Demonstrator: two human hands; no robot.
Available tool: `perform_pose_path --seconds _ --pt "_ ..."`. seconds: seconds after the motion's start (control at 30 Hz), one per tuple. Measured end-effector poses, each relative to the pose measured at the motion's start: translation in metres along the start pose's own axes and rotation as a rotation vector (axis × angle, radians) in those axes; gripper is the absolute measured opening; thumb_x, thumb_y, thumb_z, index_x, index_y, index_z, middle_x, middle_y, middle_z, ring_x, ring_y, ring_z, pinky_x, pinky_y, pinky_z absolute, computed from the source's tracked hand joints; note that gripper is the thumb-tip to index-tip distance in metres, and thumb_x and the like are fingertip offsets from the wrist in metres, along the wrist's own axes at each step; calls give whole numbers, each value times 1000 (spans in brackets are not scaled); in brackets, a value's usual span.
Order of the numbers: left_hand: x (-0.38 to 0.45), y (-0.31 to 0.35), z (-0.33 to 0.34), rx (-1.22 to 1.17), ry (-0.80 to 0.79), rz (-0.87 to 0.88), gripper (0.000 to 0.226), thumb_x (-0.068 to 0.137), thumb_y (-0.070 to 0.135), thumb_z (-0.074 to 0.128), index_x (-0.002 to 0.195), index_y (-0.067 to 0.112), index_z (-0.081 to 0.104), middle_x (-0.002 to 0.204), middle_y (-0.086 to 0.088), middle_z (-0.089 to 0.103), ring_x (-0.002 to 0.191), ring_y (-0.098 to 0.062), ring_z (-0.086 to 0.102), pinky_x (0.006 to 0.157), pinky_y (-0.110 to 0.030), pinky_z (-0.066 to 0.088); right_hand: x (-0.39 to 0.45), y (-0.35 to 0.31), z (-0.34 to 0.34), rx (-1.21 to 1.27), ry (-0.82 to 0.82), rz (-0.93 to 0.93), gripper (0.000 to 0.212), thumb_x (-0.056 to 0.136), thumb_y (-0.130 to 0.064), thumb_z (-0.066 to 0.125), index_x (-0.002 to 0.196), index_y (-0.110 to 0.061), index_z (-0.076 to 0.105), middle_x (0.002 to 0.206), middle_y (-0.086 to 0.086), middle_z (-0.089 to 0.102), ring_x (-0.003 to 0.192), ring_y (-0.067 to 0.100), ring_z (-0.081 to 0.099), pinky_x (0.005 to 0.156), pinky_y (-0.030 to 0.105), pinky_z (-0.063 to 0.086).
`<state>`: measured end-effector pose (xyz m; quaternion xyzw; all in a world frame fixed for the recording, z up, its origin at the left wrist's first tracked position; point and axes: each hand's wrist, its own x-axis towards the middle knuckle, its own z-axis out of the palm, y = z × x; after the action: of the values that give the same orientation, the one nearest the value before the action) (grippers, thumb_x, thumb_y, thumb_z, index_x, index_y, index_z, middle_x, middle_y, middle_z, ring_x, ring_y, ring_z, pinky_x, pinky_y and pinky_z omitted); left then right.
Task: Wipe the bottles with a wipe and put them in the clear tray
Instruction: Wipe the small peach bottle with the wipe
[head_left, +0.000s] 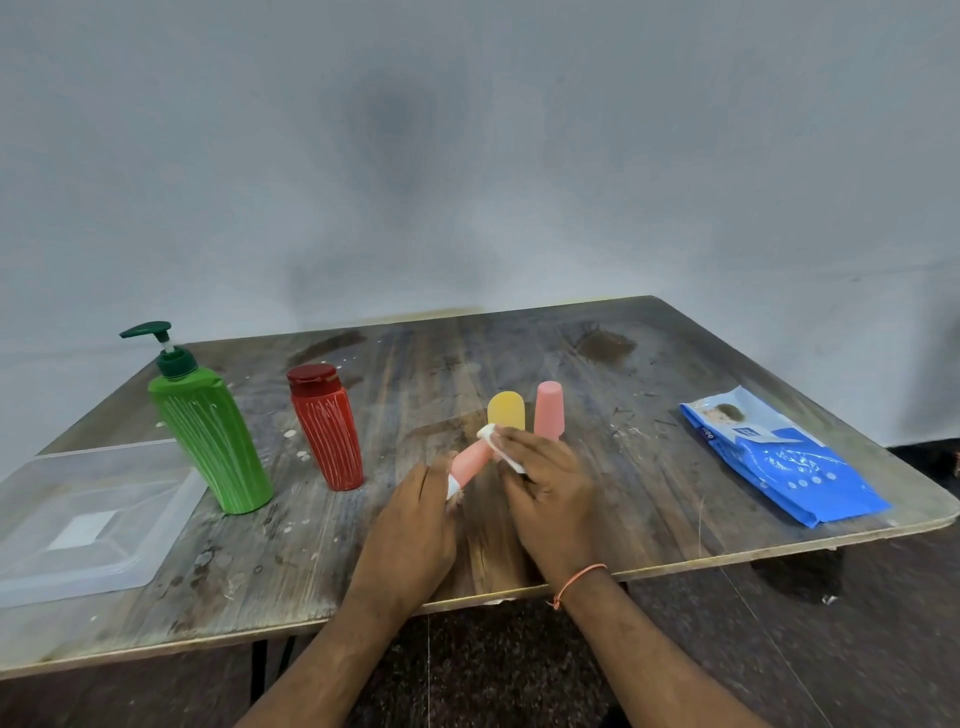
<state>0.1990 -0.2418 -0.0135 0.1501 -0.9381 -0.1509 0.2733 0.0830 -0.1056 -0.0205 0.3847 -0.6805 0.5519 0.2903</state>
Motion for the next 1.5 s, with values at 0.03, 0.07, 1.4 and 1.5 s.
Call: perform_pose_path --seconds 0.03,0.07,1.4,1.5 --pt "0 0 0 -5 -1 1 40 106 25 54 145 17 49 119 -1 59 94 -15 56 75 -26 42 -2 0 1 -45 -43 -68 36 93 1 78 122 -19 82 132 -15 73 116 10 69 106 26 52" --pt "0 0 0 -12 -1 3 38 105 24 54 142 17 51 118 -1 59 93 -16 56 75 -25 40 -4 0 4 -82 -74 -127 32 94 0 78 120 -18 82 133 -14 73 112 12 69 103 28 54" --pt "3 -6 -3 -151 -105 -36 41 110 35 45 150 24 42 129 10 54 102 -1 51 80 -13 39 9 7 2 403 -173 664 29 98 -28 79 125 -38 75 111 -16 81 101 7 77 89 44 66" --pt "6 -10 -1 -193 -118 -40 33 110 37 44 142 27 46 116 14 57 95 2 54 71 -12 40 7 4 3 340 -250 618 31 96 -32 81 126 -33 75 112 -19 80 107 0 74 96 37 63"
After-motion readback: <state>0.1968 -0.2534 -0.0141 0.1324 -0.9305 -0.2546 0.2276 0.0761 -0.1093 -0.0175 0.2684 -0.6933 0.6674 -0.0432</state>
